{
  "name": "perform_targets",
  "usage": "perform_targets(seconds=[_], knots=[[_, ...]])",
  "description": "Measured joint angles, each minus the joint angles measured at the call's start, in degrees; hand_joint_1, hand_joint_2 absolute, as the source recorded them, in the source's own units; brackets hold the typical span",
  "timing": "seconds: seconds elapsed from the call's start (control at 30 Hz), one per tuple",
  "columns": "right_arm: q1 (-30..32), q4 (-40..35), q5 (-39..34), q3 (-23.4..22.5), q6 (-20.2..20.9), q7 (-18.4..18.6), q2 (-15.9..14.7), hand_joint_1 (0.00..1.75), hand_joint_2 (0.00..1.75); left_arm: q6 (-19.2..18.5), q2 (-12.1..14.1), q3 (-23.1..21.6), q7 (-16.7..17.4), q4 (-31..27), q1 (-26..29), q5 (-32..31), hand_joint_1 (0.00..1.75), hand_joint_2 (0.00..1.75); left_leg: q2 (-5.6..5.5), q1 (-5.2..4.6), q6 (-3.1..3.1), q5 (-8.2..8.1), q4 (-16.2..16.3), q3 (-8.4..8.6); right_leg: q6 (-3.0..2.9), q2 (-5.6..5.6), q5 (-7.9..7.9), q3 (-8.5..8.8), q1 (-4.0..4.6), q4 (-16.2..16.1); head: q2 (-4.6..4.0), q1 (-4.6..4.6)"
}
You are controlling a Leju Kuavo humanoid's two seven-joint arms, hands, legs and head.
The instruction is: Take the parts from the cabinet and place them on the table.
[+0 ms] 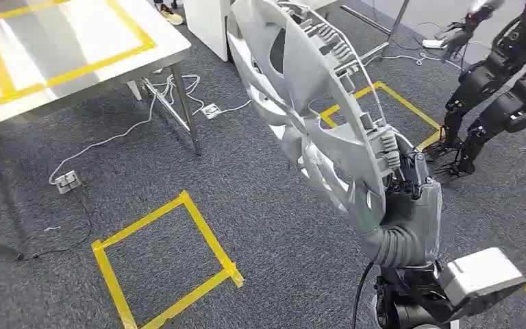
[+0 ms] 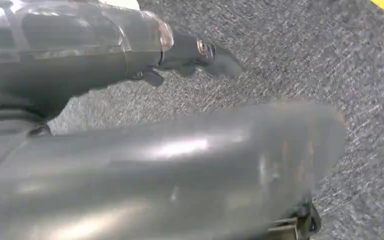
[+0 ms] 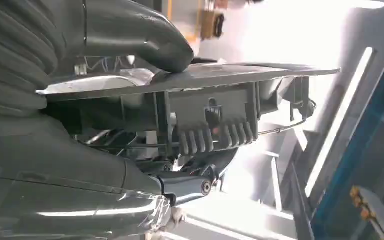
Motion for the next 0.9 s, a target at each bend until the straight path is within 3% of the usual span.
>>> perform_targets(seconds=[0.03,0.1,0.13,0.17,0.2,0.3,0.33,0.37,0.4,0.47,0.5,0.53,0.6,0.63,0.67,0.7,0.73,0.83,0.87,0.9], knots=[[-0.1,0.2,-0.1,0.2,0.0,0.0,0.0,1.75,1.75,0.0,0.0,0.0,0.0,0.0,0.0,0.0,0.0,0.0,-0.85,-0.16,0.04,0.03,0.0,0.09,-0.33,0.06,1.05,-0.19,0.01,0.0,0.0,0.04],[-0.5,0.6,-0.1,0.5,0.0,0.0,0.0,1.75,1.75,0.0,0.0,0.0,0.0,0.0,0.0,0.1,0.0,0.0,-2.49,-0.41,0.09,0.07,0.0,0.31,-1.3,0.63,5.83,2.26,0.26,-6.2,0.0,0.09],[-0.8,0.8,-0.1,0.7,0.0,0.0,0.0,1.75,1.75,0.0,0.0,0.0,0.0,0.0,0.0,0.1,0.0,0.0,-3.43,-0.52,0.1,0.08,0.0,0.48,-2.04,1.97,9.19,4.87,0.53,-12.3,0.0,0.09],[-0.9,0.8,-0.1,0.8,0.0,0.0,0.0,1.75,1.75,-0.1,-0.1,0.0,-0.1,0.0,0.0,0.1,0.0,0.0,-4.06,-0.36,0.07,0.14,0.0,0.45,-2.71,4.87,10.09,6.28,0.66,-16.0,0.0,0.09],[-0.9,0.8,-0.1,0.8,0.0,0.0,0.0,1.75,1.75,-0.1,-0.3,0.0,-0.2,0.0,-0.1,0.1,0.0,0.0,-4.77,-0.7,-0.19,0.31,0.2,0.09,-3.02,6.12,9.99,6.67,0.35,-16.7,0.0,-0.17],[-1.6,1.1,-0.2,1.2,-0.3,0.0,0.0,1.75,1.75,-0.2,-0.3,0.1,0.1,0.0,0.0,0.1,0.0,0.0,-6.78,0.16,-1.38,1.07,-0.2,-0.69,-2.86,3.83,9.85,6.99,0.89,-17.6,0.0,0.31],[-1.7,1.0,-0.1,1.2,-0.5,0.0,0.0,1.75,1.75,-0.2,-0.3,0.1,0.2,0.1,0.0,0.1,0.0,0.0,-6.77,-0.19,-1.53,1.0,-0.2,-0.81,-2.62,2.86,10.35,7.32,0.33,-18.9,0.0,0.35],[-1.9,1.1,-0.1,1.2,-0.8,0.2,0.0,1.75,1.75,-0.2,-0.2,0.1,0.2,0.1,0.1,0.1,0.0,0.0,-1.95,-0.63,-1.79,-0.02,0.6,-1.2,-2.49,1.98,10.71,7.81,0.32,-19.5,0.0,0.27],[-2.0,1.1,-0.1,1.2,-1.2,0.2,0.0,1.75,1.75,-0.2,-0.1,0.2,0.2,0.1,0.1,0.1,0.0,0.0,0.42,-0.55,-2.25,-1.73,2.5,-2.04,-2.74,1.53,10.86,7.9,0.4,-19.8,0.0,-0.35],[-2.1,1.1,-0.1,1.0,-1.7,0.4,-0.1,1.75,1.75,-0.2,-0.1,0.3,0.2,0.1,0.0,0.1,0.0,0.0,0.68,0.15,-3.06,-6.42,11.5,-6.26,-2.73,-0.33,10.87,7.81,0.4,-19.7,0.0,-0.55],[-2.1,1.1,-0.2,1.0,-1.8,0.5,-0.1,1.75,1.75,-0.2,-0.1,0.4,0.2,0.1,0.0,0.1,0.0,0.0,0.44,0.45,-3.36,-7.46,14.7,-7.75,-2.67,-1.16,10.78,7.8,0.38,-19.7,0.0,-0.65],[-2.1,1.1,-0.2,1.0,-2.0,0.8,-0.1,1.75,1.75,-0.2,-0.1,0.4,0.2,0.1,0.1,0.1,0.0,0.0,0.26,0.73,-3.71,-7.24,16.0,-8.36,-2.57,-2.02,10.71,7.79,0.34,-19.6,0.0,-0.68],[-2.1,1.1,-0.1,0.9,-2.2,1.0,-0.2,1.75,1.75,-0.1,0.0,0.4,0.2,0.1,0.2,0.1,0.0,0.0,0.46,1.07,-4.11,-3.92,11.6,-5.92,-2.14,-3.27,10.41,7.85,0.25,-19.3,0.0,-0.74],[-2.1,1.1,-0.1,0.9,-2.3,1.1,-0.3,1.75,1.75,-0.1,0.0,0.5,0.2,0.1,0.2,0.1,0.0,0.0,1.6,1.11,-4.24,-0.99,5.6,-2.56,-1.79,-3.94,10.09,7.95,0.11,-19.0,0.0,-0.76],[-2.1,1.0,0.0,0.9,-2.3,1.2,-0.4,1.75,1.75,-0.1,0.1,0.5,0.3,0.1,0.1,0.1,0.0,0.0,4.1,1.06,-4.31,0.32,1.2,-0.22,-1.42,-4.47,9.76,8.04,0.08,-18.7,0.0,-0.85],[-2.1,0.9,0.1,0.8,-2.4,1.3,-0.4,1.75,1.75,-0.1,0.0,0.5,0.4,0.1,0.1,0.1,0.0,0.0,6.04,0.21,-3.71,-0.7,0.8,0.22,-0.95,-4.83,9.47,7.84,0.62,-18.4,0.0,-1.16],[-2.3,0.8,0.2,0.6,-2.4,1.4,-0.4,1.75,1.75,-0.1,0.0,0.5,0.4,0.1,0.1,0.1,0.0,0.0,5.27,0.29,-2.48,-0.38,0.5,0.0,-0.76,-5.04,9.29,7.88,0.62,-18.1,0.0,-0.98],[-2.4,0.7,0.4,0.4,-2.6,1.7,-0.5,1.75,1.75,-0.1,0.0,0.6,0.6,0.1,0.3,0.1,0.0,0.0,3.48,0.13,-1.11,-0.37,0.4,-0.24,-0.17,-6.46,9.17,8.33,0.36,-18.5,0.0,-0.79],[-2.4,0.7,0.4,0.3,-2.7,1.8,-0.5,1.75,1.75,-0.1,0.0,0.6,0.6,0.1,0.2,0.1,0.0,0.0,2.78,0.4,-0.76,-0.25,0.3,-0.12,0.29,-5.26,8.33,8.18,0.1,-18.1,0.0,-0.65],[-2.4,0.6,0.5,0.1,-2.8,1.9,-0.5,1.75,1.75,-0.1,0.0,0.6,0.6,0.2,0.2,0.1,0.0,0.0,2.13,0.39,-0.34,-0.21,0.3,-0.13,0.34,-2.53,6.52,7.39,-0.04,-15.7,0.0,-0.5]])
